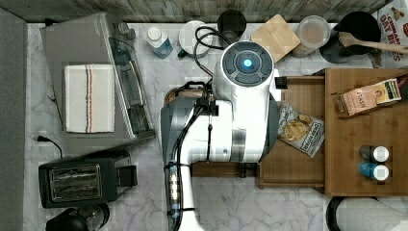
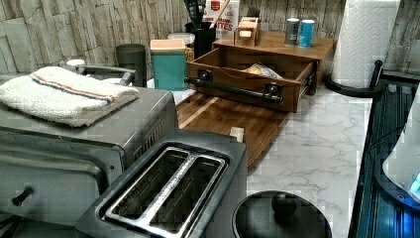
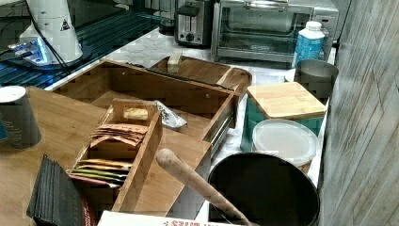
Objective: Close the drawer.
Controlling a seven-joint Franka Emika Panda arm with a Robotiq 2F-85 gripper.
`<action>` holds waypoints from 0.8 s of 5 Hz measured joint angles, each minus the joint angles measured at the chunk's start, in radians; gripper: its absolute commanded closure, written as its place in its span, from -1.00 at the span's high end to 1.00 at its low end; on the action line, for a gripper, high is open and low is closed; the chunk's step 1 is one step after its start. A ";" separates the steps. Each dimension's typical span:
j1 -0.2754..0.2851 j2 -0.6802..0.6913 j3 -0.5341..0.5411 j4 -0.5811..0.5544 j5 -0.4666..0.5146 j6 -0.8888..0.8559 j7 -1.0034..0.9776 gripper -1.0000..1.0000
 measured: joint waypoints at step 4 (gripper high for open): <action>0.001 0.002 0.000 -0.070 0.000 0.073 -0.131 -1.00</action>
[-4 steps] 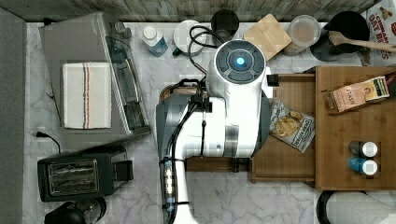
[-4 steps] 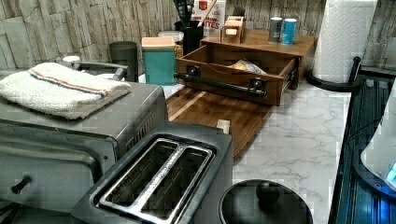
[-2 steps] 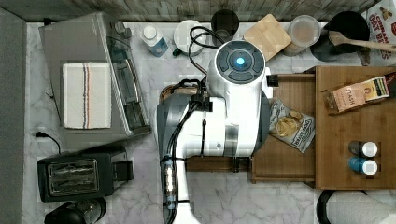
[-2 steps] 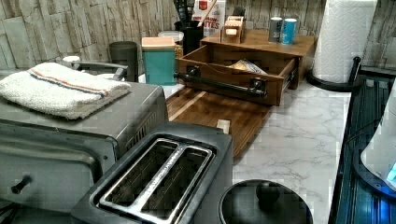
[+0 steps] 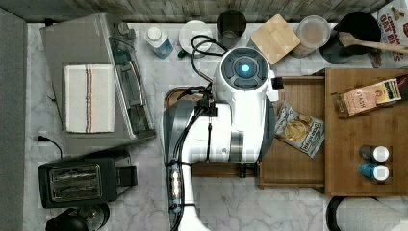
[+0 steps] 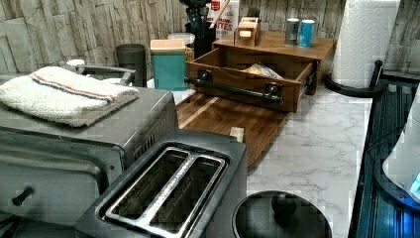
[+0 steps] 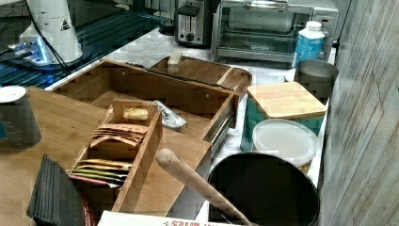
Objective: Close the drawer.
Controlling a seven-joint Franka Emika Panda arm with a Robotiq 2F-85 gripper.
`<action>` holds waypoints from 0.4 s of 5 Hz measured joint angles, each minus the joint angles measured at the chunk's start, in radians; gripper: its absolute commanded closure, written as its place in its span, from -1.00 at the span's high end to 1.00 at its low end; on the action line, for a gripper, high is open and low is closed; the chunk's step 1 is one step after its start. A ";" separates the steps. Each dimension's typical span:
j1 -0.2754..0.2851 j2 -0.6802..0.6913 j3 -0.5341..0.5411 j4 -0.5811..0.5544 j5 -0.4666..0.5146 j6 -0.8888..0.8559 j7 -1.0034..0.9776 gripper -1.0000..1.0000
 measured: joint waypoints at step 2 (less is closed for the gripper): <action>0.003 0.006 0.013 -0.102 -0.034 0.088 -0.279 -1.00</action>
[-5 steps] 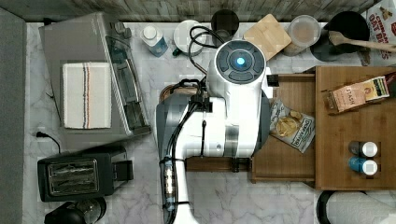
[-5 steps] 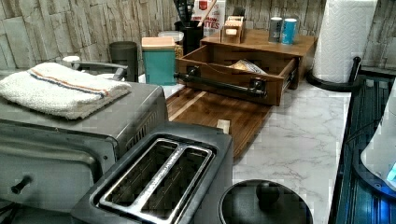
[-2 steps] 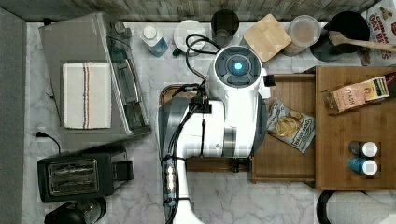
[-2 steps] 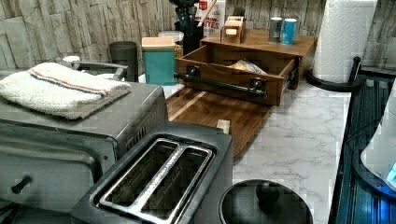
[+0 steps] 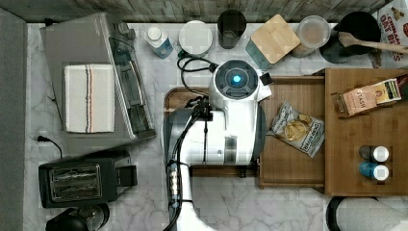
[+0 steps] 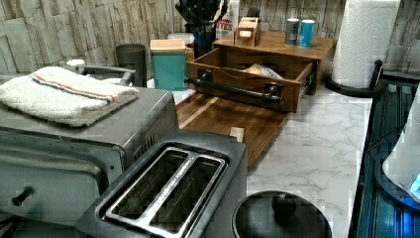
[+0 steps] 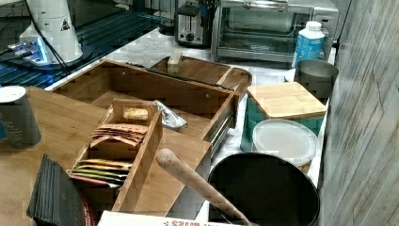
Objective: Close the drawer.
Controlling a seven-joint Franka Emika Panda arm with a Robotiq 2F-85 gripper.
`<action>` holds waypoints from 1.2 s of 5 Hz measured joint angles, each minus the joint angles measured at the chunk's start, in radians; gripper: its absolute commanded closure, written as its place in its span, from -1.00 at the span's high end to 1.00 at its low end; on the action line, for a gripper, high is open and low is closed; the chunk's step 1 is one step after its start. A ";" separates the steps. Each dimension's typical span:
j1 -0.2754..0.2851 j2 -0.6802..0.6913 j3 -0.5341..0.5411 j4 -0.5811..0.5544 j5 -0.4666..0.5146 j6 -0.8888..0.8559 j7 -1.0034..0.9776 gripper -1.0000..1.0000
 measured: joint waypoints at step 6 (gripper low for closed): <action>0.081 0.082 0.014 -0.188 -0.179 0.339 -0.085 -1.00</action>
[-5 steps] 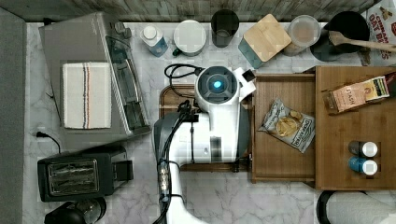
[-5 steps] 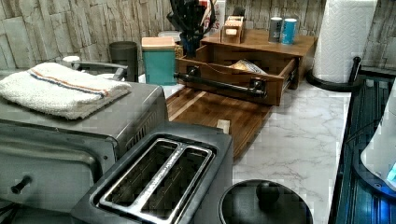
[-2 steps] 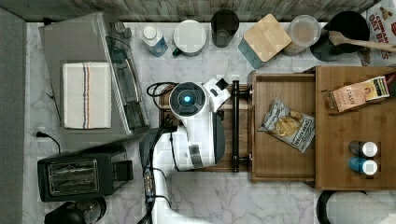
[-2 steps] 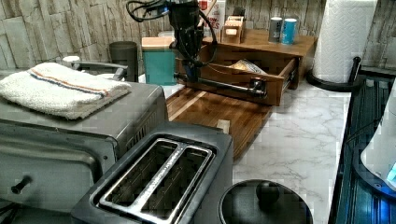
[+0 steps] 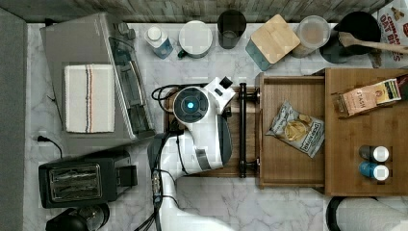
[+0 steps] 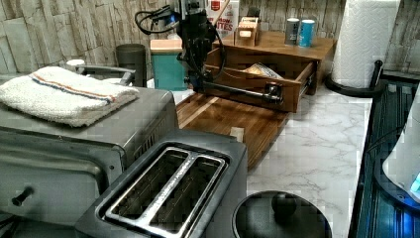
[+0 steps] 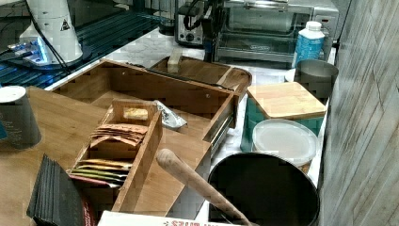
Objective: Close the drawer.
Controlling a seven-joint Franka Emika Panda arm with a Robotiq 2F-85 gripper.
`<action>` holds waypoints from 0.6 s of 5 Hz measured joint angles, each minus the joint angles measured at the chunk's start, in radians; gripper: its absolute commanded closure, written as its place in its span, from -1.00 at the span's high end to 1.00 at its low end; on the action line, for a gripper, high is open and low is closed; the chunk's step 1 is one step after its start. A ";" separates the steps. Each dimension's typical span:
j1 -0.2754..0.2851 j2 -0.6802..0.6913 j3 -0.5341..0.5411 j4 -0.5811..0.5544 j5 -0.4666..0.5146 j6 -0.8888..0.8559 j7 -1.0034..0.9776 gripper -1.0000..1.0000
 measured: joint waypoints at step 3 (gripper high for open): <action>-0.008 0.022 -0.017 -0.053 -0.011 0.010 0.000 -1.00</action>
